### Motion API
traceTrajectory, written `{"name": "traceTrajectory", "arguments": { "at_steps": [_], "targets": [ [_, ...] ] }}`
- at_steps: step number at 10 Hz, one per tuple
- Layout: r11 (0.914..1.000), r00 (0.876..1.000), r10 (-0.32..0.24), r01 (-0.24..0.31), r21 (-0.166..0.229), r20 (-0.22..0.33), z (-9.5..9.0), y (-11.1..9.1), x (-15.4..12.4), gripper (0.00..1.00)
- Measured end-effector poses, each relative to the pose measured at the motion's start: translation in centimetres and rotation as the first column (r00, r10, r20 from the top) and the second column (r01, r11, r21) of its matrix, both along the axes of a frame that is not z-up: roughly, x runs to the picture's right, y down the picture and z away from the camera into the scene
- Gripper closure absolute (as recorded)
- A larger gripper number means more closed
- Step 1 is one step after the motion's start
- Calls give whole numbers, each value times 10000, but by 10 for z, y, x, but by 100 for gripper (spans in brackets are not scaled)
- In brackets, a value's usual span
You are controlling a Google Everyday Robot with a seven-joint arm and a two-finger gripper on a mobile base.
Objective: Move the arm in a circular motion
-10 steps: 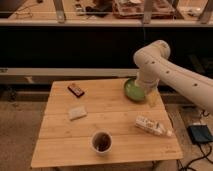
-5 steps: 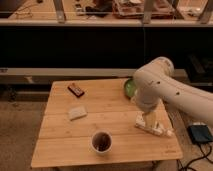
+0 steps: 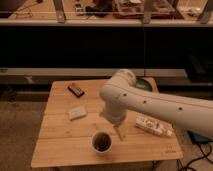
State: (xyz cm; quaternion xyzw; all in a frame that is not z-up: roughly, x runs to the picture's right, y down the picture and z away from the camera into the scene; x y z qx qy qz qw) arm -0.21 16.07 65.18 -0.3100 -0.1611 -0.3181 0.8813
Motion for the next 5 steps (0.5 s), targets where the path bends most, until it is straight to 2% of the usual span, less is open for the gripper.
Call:
{"name": "traceTrajectory", "arguments": {
  "at_steps": [2,3,4,5],
  "targets": [
    [9996,9966,-298,299,-8,764,27,-8,-39,20],
    [9992,9950,-362,348,171,934,40,-21,-46,20],
    [9983,9932,-436,391,438,1081,59,-46,-50,20],
    [9973,9933,-481,419,606,1052,69,-62,-48,20]
  ]
}}
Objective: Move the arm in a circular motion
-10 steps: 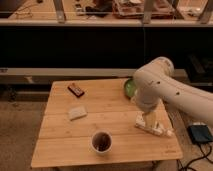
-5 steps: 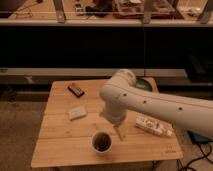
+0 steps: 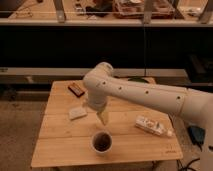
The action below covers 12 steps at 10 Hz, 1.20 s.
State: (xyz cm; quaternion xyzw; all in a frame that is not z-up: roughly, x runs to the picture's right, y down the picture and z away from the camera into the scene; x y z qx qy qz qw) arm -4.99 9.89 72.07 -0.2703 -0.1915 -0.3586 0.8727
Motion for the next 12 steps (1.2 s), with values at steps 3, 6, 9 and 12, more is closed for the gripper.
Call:
{"name": "traceTrajectory", "arguments": {
  "at_steps": [3,6,9,12],
  "targets": [
    [9968,9977,233,-183,773,-635,27,-68,44,20],
    [9910,9804,903,-709,1138,-1754,31,-104,117,20],
    [9837,9475,1623,-1336,1199,-2754,21,-100,177,20],
    [9765,9136,2109,-1805,1180,-3476,-4,-78,219,20]
  ]
}}
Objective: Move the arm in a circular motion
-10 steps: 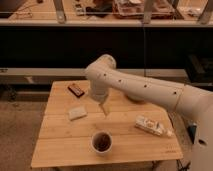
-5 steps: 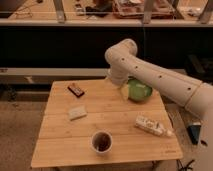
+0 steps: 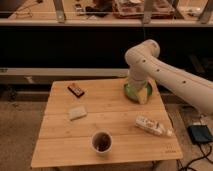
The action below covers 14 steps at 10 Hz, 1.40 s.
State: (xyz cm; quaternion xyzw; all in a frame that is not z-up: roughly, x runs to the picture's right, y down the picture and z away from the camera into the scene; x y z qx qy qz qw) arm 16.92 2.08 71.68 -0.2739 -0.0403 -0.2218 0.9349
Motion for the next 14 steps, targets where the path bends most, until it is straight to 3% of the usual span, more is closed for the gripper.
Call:
{"name": "traceTrajectory", "arguments": {
  "at_steps": [2,4,6,8,9,11,13,14],
  "targets": [
    [9998,9999,167,-167,-99,-17,-20,21,5,20],
    [9992,9988,282,-271,-291,388,-48,51,-14,20],
    [9974,9959,-205,264,-664,879,-77,90,-46,20],
    [9922,9884,-802,915,-844,1292,-91,115,-76,20],
    [9876,9782,-1153,1315,-854,1727,-93,123,-102,20],
    [9745,9408,-1770,2087,-827,2892,-93,137,-163,20],
    [9704,9156,-1965,2327,-639,3509,-82,133,-195,20],
    [9683,8924,-2026,2439,-532,4032,-71,126,-222,20]
  ]
}}
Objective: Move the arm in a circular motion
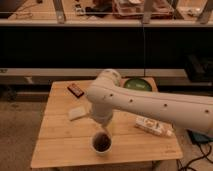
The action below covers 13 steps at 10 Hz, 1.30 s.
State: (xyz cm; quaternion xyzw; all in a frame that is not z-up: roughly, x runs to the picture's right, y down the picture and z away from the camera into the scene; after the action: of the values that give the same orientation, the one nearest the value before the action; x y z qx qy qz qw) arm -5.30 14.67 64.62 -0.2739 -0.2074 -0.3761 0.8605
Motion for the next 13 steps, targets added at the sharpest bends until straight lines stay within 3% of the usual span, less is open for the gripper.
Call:
{"name": "traceTrajectory", "arguments": {
  "at_steps": [2,3,5,6,9,11,12,13],
  "targets": [
    [9996,9972,-208,194,208,715,31,-24,-35,20],
    [9987,9955,-316,278,428,894,52,-48,-43,20],
    [9963,9959,-311,241,821,854,78,-88,-35,20],
    [9946,9980,-168,105,1031,606,90,-114,-16,20],
    [9890,9980,591,-557,1373,-211,104,-164,46,20],
    [9848,9911,1076,-953,1454,-788,108,-177,85,20],
    [9819,9816,1438,-1257,1415,-1254,108,-176,113,20],
    [9754,9647,1941,-1704,1400,-1778,104,-171,147,20]
  ]
}}
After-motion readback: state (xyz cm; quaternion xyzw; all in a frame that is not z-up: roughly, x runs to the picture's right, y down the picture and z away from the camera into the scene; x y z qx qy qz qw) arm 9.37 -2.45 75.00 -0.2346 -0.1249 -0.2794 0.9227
